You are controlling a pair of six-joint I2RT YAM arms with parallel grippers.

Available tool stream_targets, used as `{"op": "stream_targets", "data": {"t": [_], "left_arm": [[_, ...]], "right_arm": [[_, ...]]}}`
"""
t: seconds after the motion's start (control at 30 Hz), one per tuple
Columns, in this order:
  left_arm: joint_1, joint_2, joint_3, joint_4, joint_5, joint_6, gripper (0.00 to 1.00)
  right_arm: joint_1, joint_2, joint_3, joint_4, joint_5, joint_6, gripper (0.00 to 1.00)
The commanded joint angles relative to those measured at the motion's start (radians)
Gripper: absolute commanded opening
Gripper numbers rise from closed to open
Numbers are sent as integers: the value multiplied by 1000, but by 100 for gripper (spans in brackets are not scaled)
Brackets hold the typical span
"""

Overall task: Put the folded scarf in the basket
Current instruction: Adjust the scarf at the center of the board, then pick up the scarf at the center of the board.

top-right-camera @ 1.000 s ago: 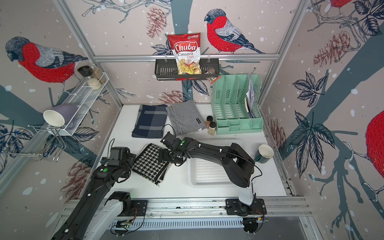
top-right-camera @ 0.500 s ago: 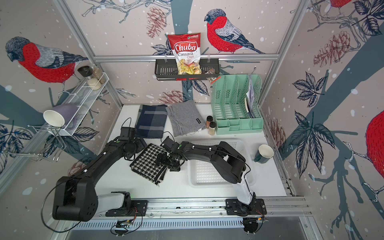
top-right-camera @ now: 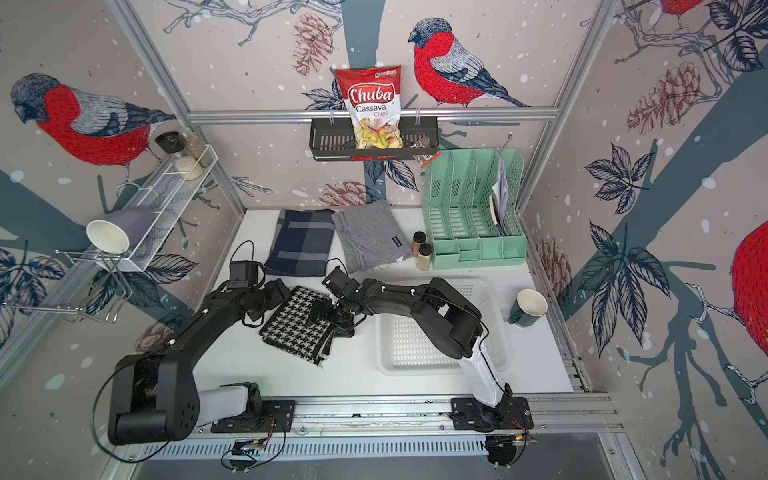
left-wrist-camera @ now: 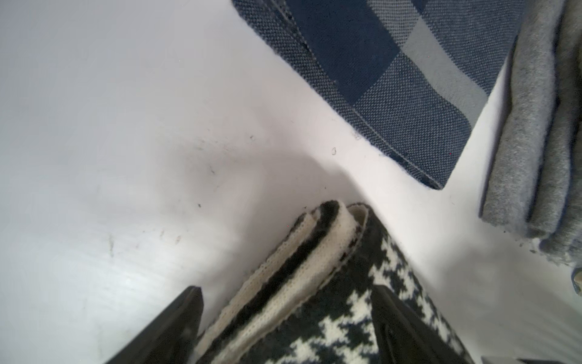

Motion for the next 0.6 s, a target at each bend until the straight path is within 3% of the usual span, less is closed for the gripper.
{"op": "stream_targets", "data": {"t": [0.0, 0.27, 0.43, 0.57], "left_arm": [[14, -12, -7, 16, -11, 4, 87], [27, -77, -48, 13, -24, -97, 84], [30, -102, -78, -1, -30, -116, 83], [37, -90, -116, 33, 15, -127, 77]], "right_arm": [[-31, 20, 31, -28, 41, -54, 94], [-117, 132, 226, -143, 10, -192, 90], [-134, 135, 217, -177, 32, -240, 88], [-117, 117, 186, -173, 53, -250, 86]]}}
